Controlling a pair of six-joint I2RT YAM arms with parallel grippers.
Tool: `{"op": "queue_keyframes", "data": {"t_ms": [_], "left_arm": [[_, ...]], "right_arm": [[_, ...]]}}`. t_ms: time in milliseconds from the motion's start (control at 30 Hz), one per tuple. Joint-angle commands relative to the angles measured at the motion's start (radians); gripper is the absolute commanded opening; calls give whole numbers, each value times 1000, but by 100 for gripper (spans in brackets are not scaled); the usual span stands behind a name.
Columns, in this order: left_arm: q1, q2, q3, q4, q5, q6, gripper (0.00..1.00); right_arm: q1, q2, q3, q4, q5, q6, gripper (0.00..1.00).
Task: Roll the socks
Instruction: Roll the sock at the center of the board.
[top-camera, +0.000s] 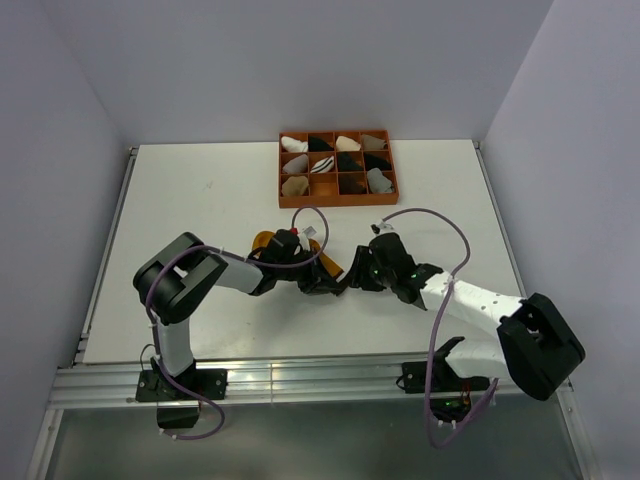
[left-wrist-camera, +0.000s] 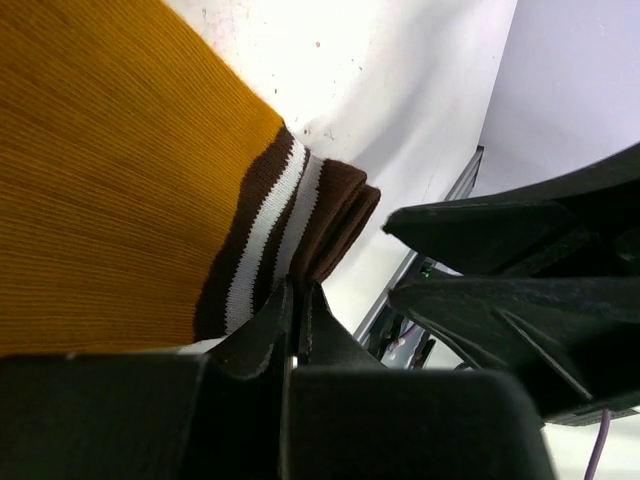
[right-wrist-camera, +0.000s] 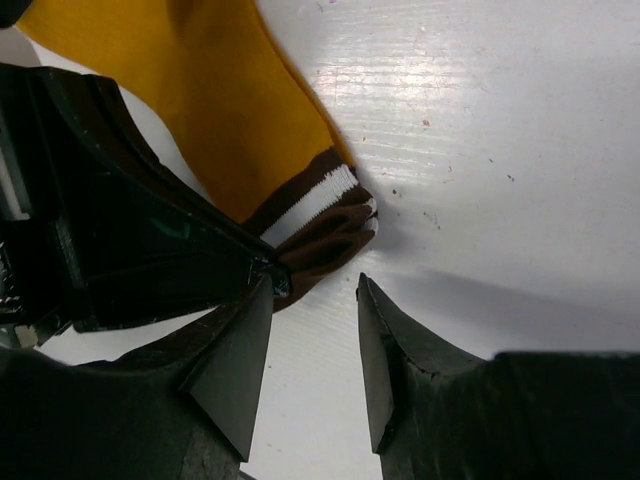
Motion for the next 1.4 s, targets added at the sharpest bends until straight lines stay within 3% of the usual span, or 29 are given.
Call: {"op": "queue_keyframes", "data": {"t_ms": [0,233,767,867,1100,1333,1367], "left_arm": [[-1,6,2,49,3,-13,1],[-1,14,2,51,3,-15,1],[-1,26,2,51,3,-19,1],[-1,2,-4,23,-17,-9,10],[-38,-185,28,-297,-262,187,36],[-186,-339,44,-468,-636,395,38],[-206,-339,48,-478,-757,427,38]], "right_arm": [[8,35,39,74,21,34,46],[11,112,59,123,5,48,36],[13,285,112,113,13,47,23],[13,340,124,85,16,45,19],[11,413,154,45,-4,42,17],[13,445,187,16,-41,30,17],[11,448,190,14,-45,30,17]]}}
